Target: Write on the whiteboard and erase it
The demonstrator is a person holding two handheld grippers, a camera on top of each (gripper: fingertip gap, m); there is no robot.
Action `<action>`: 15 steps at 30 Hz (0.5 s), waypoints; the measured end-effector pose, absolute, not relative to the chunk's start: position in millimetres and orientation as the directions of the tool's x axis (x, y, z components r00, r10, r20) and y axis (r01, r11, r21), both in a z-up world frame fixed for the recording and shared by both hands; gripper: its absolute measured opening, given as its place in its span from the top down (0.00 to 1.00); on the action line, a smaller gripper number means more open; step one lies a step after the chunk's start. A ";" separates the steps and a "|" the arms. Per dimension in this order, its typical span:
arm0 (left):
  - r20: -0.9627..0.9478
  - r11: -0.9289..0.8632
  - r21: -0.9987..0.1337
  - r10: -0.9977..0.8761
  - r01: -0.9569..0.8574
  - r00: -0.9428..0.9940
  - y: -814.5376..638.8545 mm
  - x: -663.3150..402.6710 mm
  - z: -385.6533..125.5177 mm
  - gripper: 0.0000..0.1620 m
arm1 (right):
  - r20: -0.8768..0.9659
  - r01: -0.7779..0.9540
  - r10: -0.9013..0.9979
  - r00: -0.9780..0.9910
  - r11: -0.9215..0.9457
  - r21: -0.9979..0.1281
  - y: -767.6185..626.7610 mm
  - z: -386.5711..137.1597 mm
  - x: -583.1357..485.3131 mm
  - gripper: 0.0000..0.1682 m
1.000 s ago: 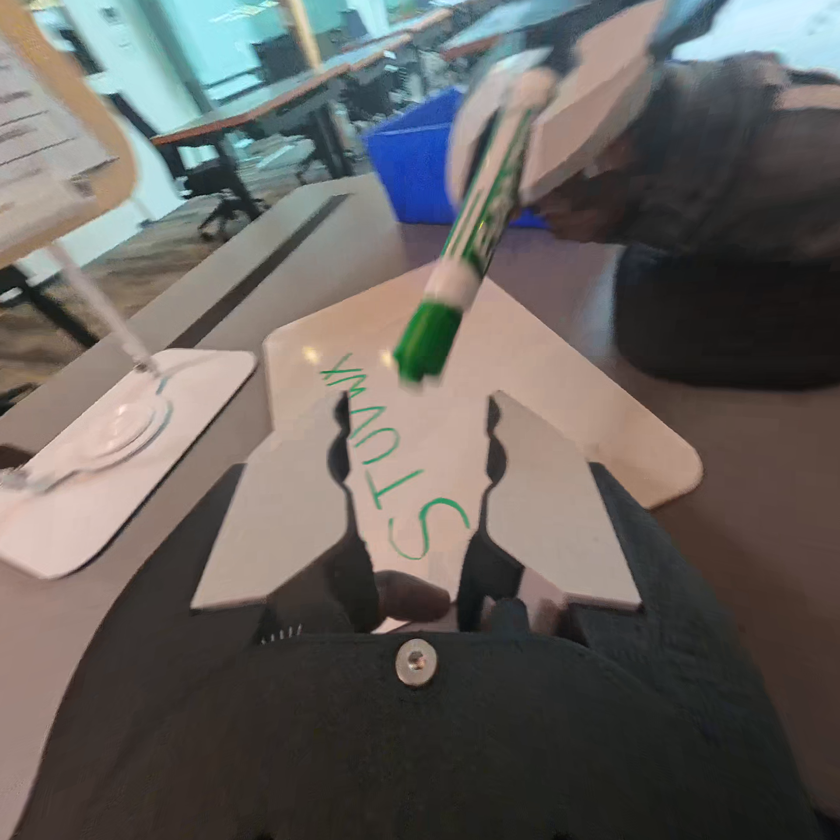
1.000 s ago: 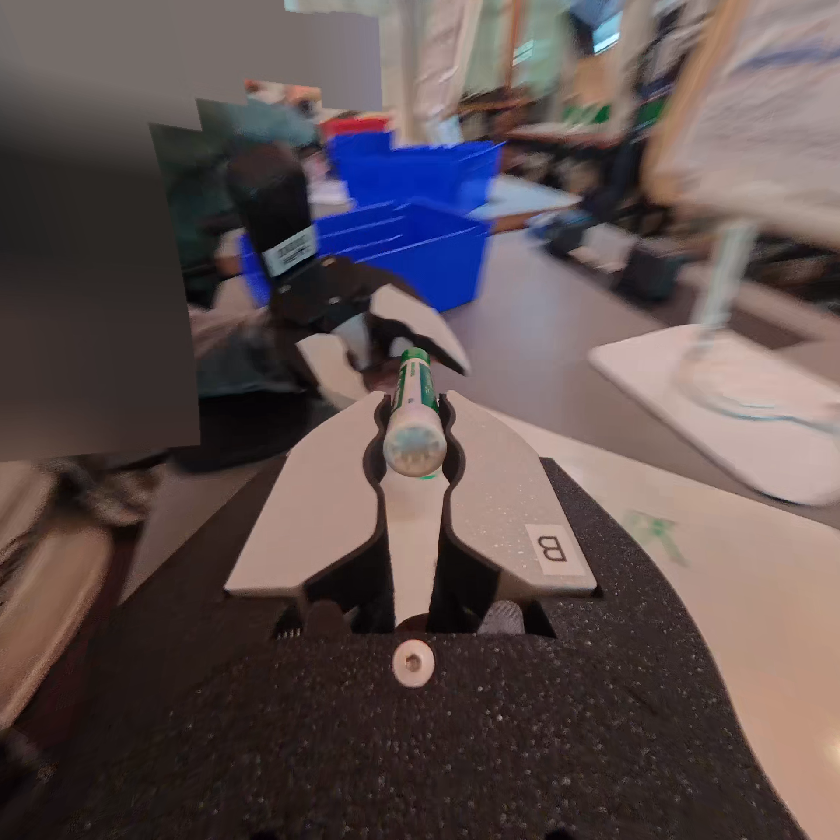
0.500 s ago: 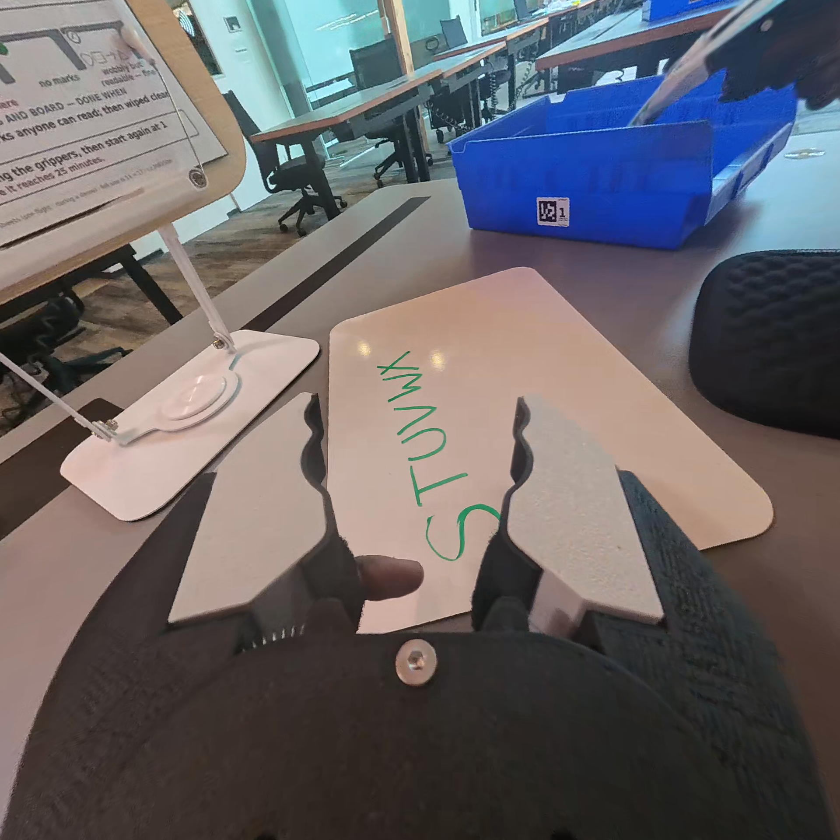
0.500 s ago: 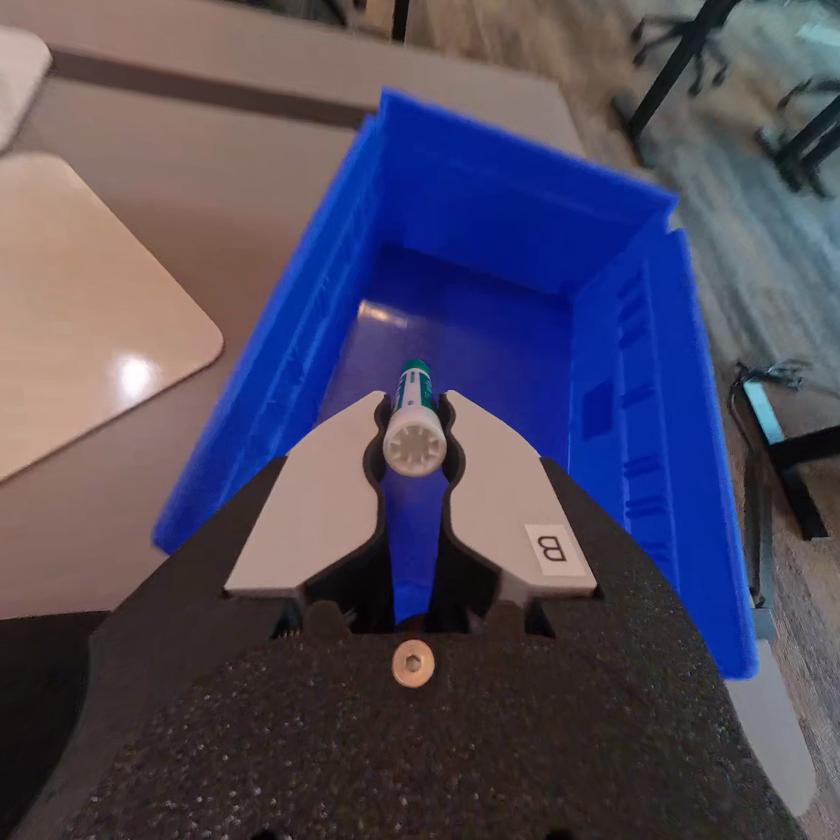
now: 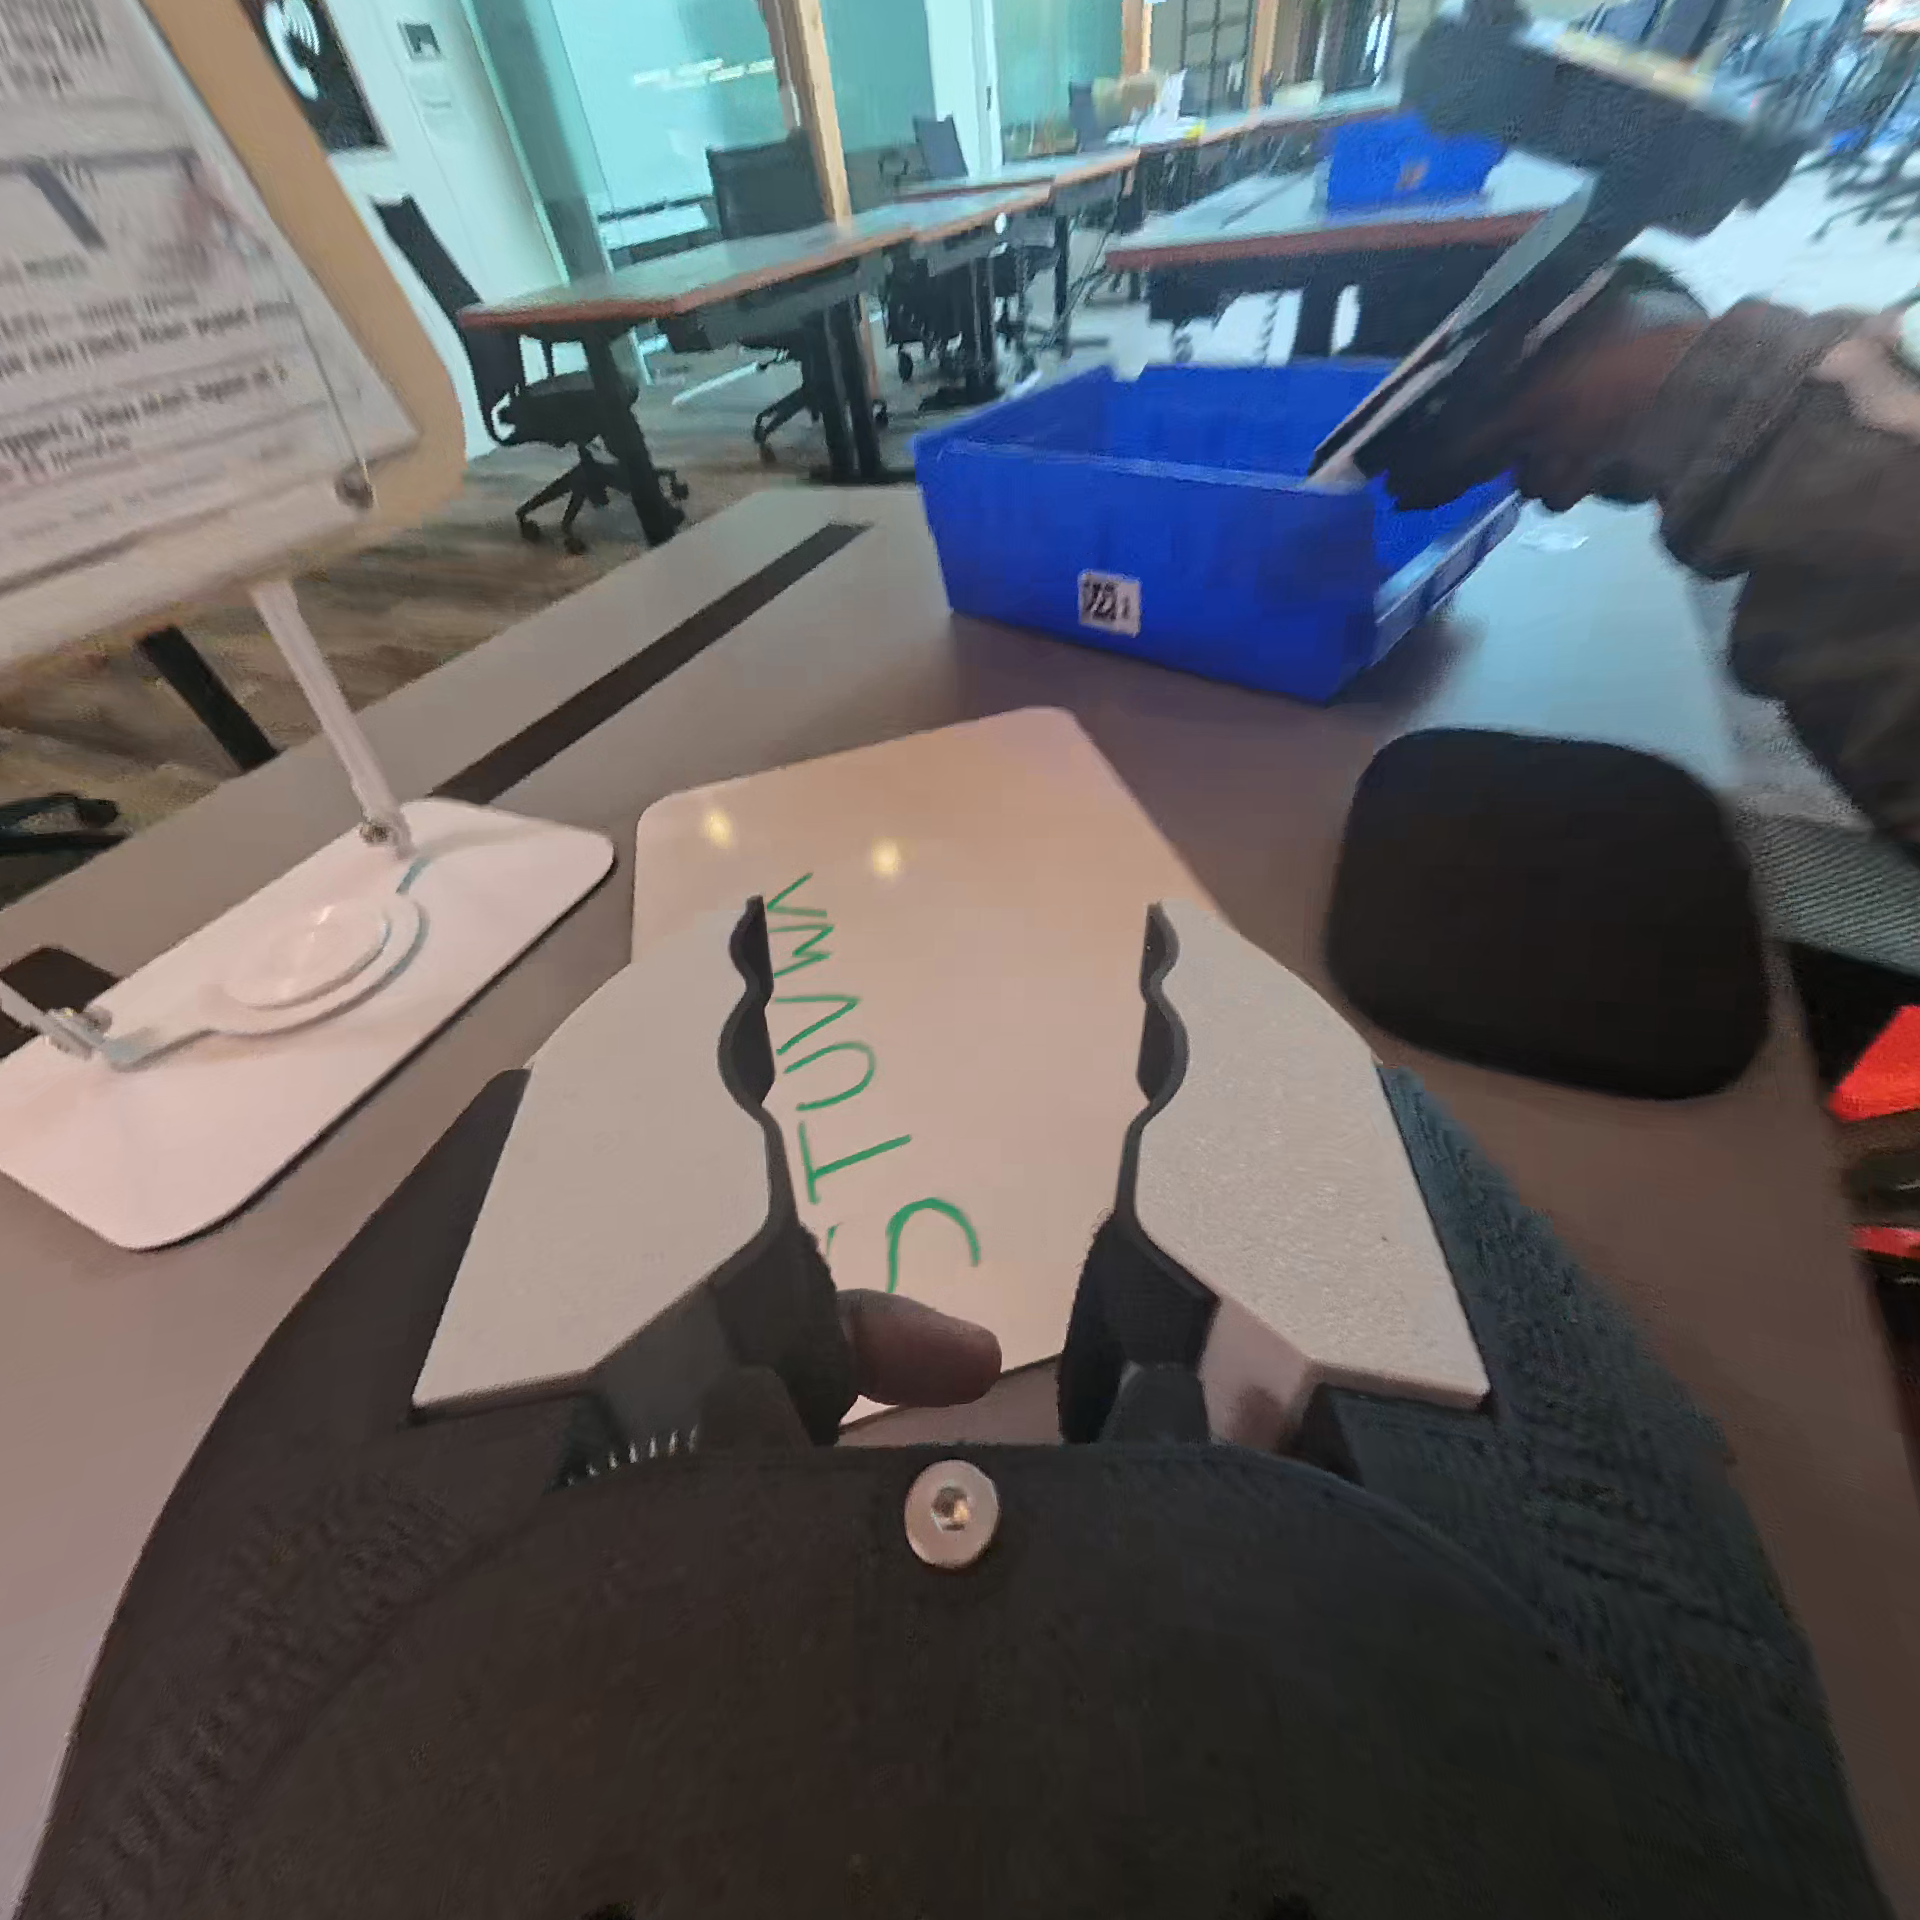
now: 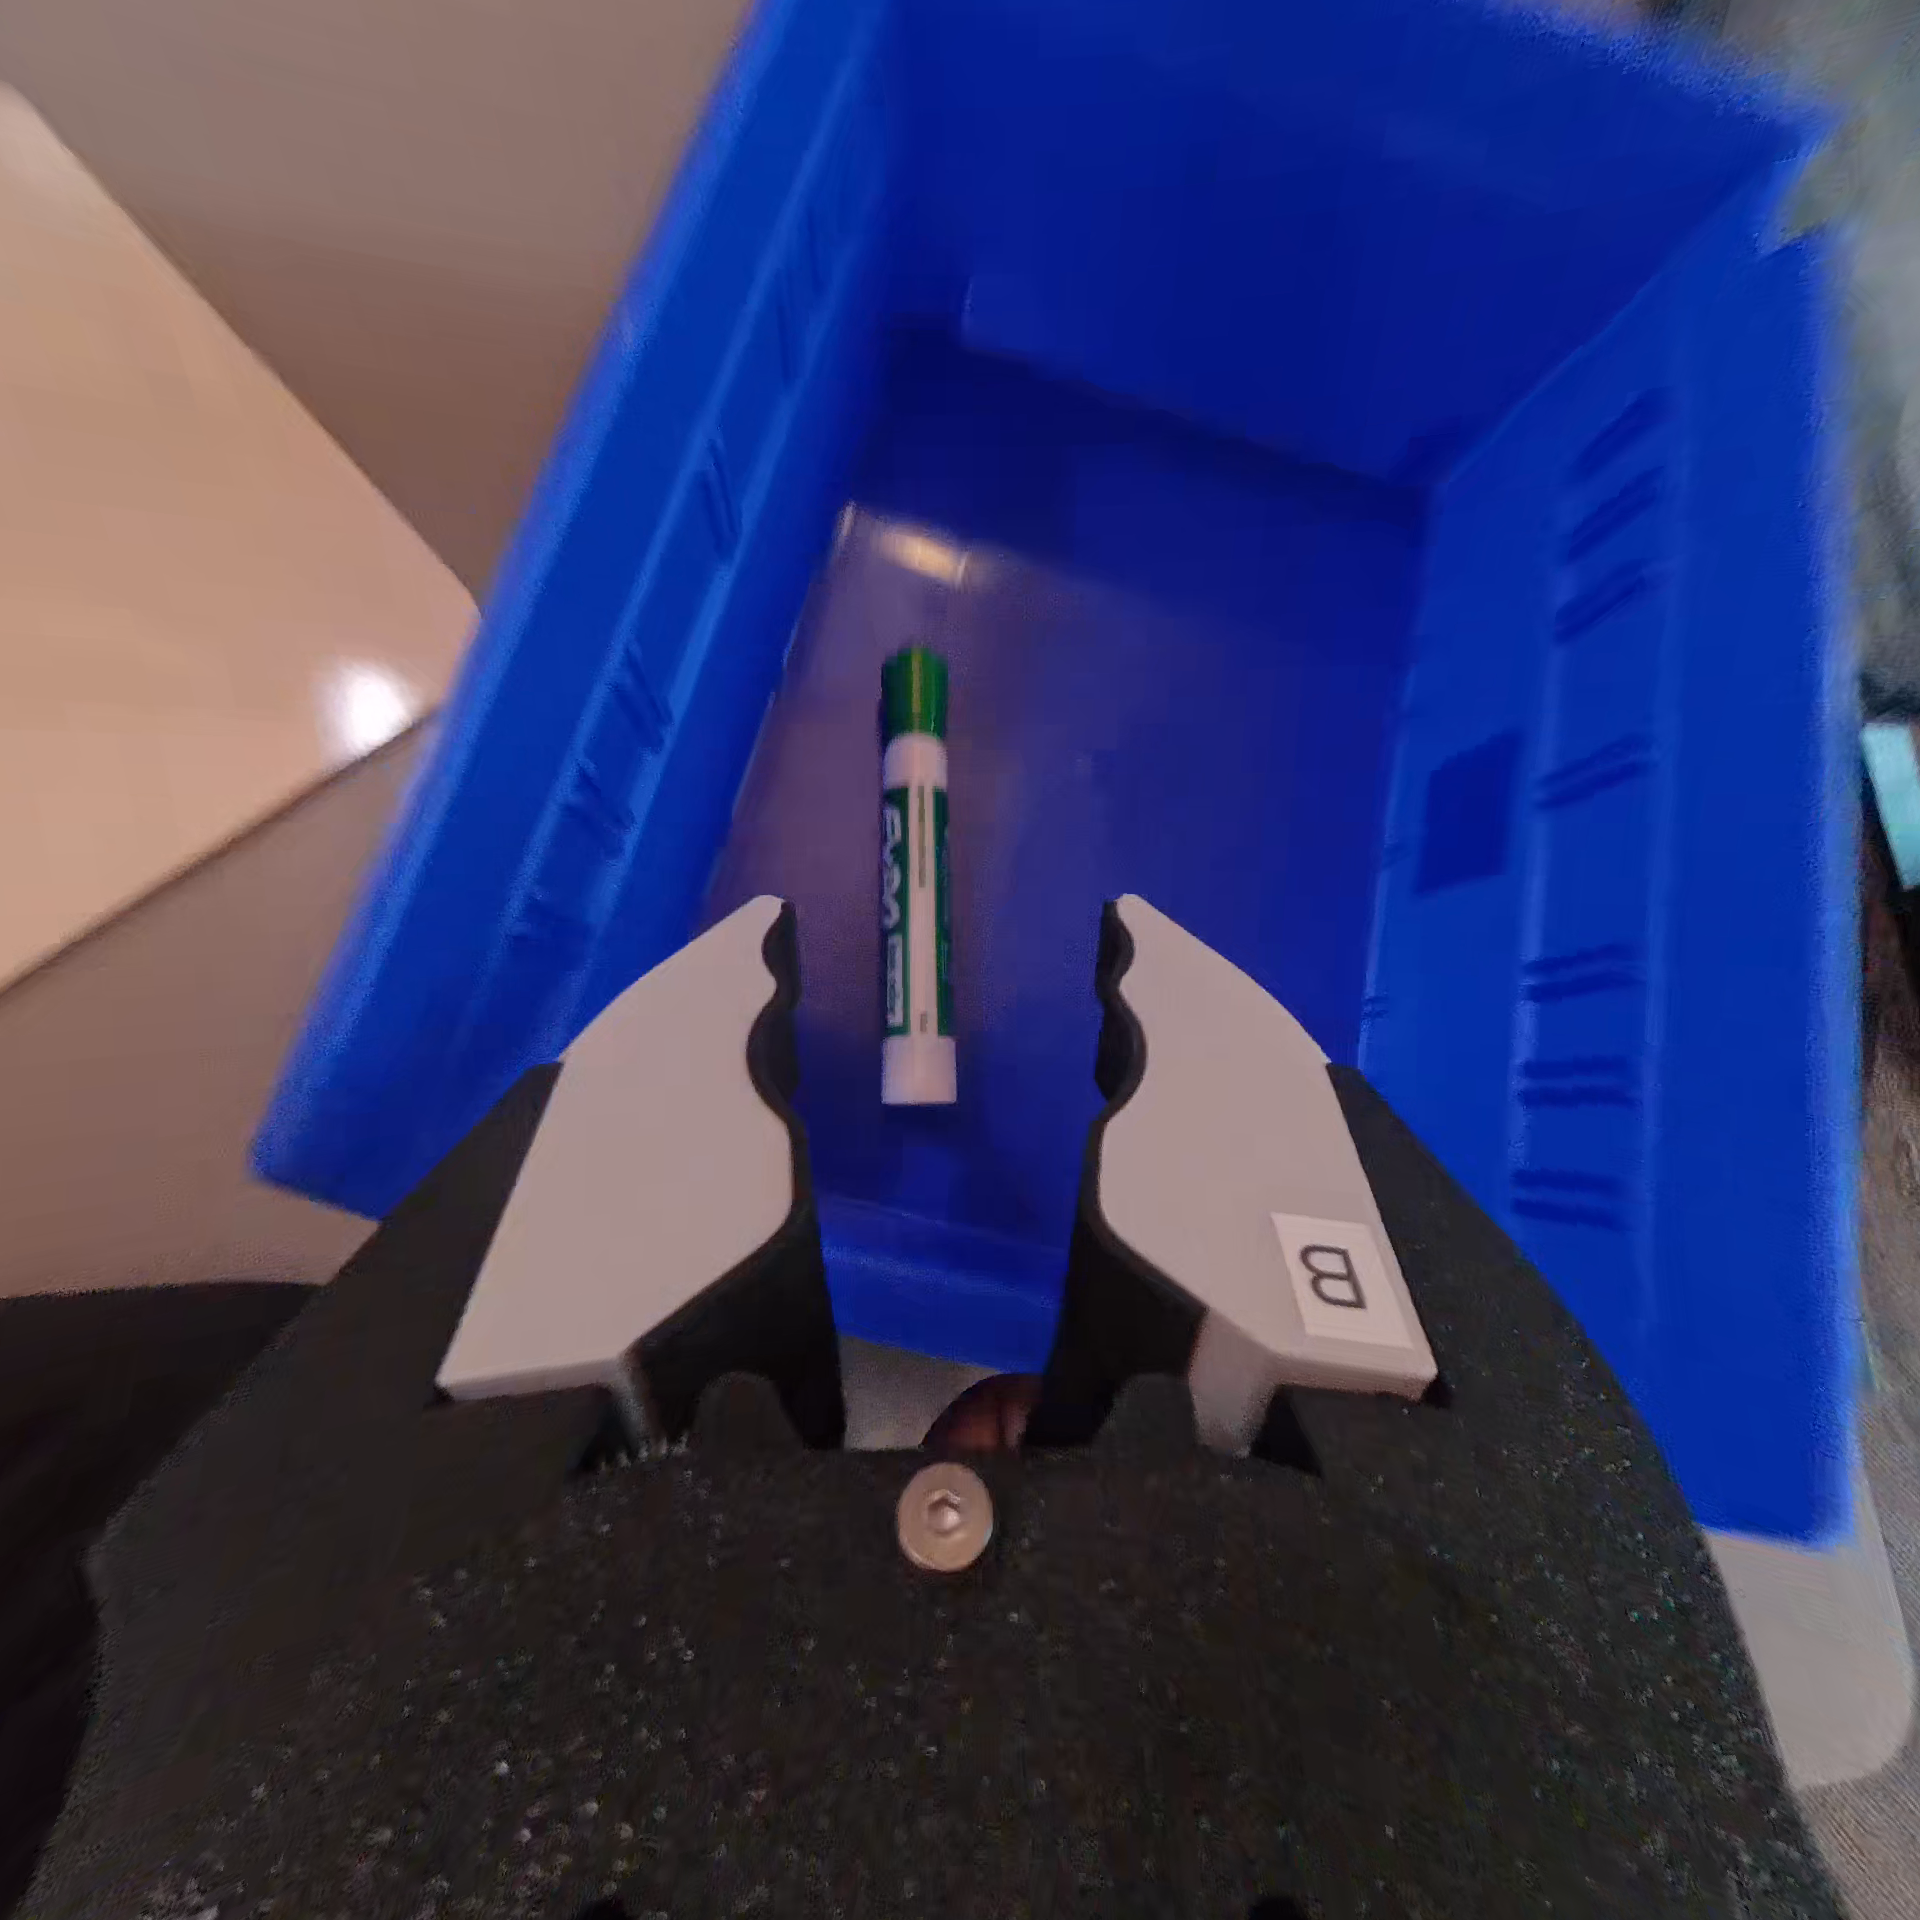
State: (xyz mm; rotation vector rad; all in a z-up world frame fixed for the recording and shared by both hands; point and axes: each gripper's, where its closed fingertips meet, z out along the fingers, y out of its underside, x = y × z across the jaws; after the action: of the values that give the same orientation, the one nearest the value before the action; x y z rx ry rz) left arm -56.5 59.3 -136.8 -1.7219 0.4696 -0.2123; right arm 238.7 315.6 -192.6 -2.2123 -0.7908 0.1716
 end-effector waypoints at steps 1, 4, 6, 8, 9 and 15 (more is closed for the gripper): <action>-0.109 -0.122 -0.977 -0.431 -0.178 0.896 48.2 -51.2 -122.1 0.58 | 0.110 0.436 0.573 0.812 -0.471 -0.767 314.5 -177.7 241.0 0.65; -0.095 -0.086 -0.985 -0.445 -0.148 0.890 -1.0 -53.4 -70.7 0.58 | 0.053 0.264 0.556 0.830 -0.307 -0.914 301.1 -132.5 247.9 0.66; -0.137 -0.103 -0.976 -0.385 -0.190 0.913 -36.1 -83.6 -47.1 0.61 | -0.002 0.154 0.566 0.825 -0.228 -0.961 287.7 -112.8 254.3 0.67; -0.166 -0.222 -0.949 -0.248 -0.223 0.954 -64.2 -136.5 -46.0 0.62 | -0.060 0.066 0.576 0.815 -0.196 -0.978 275.9 -103.8 261.5 0.68; -0.160 -0.316 -0.928 -0.148 -0.200 0.976 -76.2 -169.4 -54.9 0.62 | -0.081 0.034 0.582 0.809 -0.184 -0.982 270.9 -101.3 264.2 0.69; -0.085 -0.670 -0.742 0.081 -0.009 0.993 -117.6 -244.6 -158.6 0.65 | -0.131 -0.036 0.586 0.800 -0.171 -0.985 259.7 -107.9 268.8 0.74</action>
State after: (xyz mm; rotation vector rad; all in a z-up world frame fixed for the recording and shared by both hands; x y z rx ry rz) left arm -244.6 -117.6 -158.6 -2.3014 -0.0499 0.1398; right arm 268.8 259.7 -107.9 -1.6640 -0.4382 0.5820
